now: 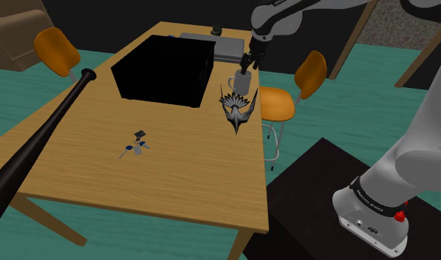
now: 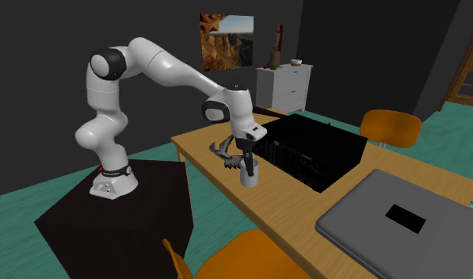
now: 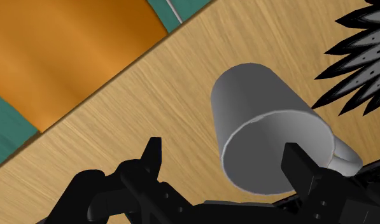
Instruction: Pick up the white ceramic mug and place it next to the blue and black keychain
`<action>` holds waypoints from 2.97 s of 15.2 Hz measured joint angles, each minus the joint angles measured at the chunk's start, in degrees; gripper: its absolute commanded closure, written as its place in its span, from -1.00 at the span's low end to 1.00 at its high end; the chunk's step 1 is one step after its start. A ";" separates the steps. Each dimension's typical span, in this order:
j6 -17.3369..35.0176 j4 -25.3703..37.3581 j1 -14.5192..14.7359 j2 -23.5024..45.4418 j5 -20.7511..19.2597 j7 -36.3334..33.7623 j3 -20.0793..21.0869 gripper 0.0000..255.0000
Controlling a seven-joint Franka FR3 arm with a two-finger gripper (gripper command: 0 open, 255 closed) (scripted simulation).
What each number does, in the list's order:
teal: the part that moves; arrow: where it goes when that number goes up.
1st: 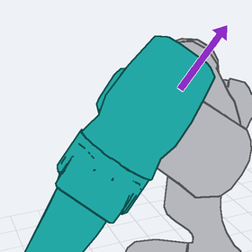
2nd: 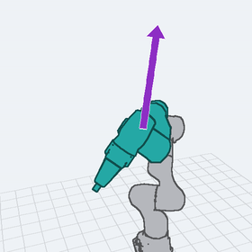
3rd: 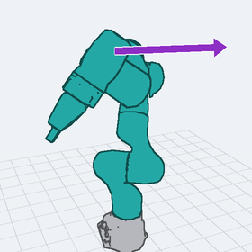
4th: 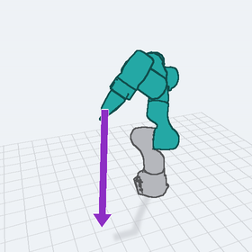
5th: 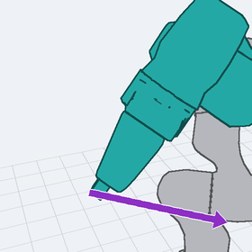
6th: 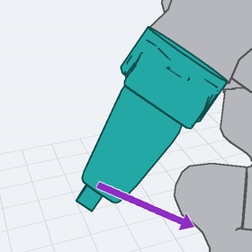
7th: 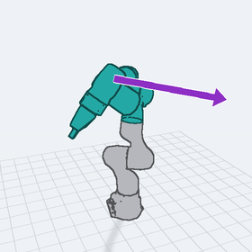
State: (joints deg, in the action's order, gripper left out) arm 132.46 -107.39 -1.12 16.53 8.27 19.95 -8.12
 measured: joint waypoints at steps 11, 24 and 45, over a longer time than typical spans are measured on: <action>3.22 -0.38 0.05 2.81 0.73 0.27 0.41 -1.00; 2.50 -0.15 0.11 2.32 0.56 0.10 0.35 1.00; -11.72 8.66 0.35 -3.25 -1.54 -1.96 -0.37 1.00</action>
State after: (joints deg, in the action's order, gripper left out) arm 120.73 -98.73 -0.77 13.27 6.73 17.99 -8.49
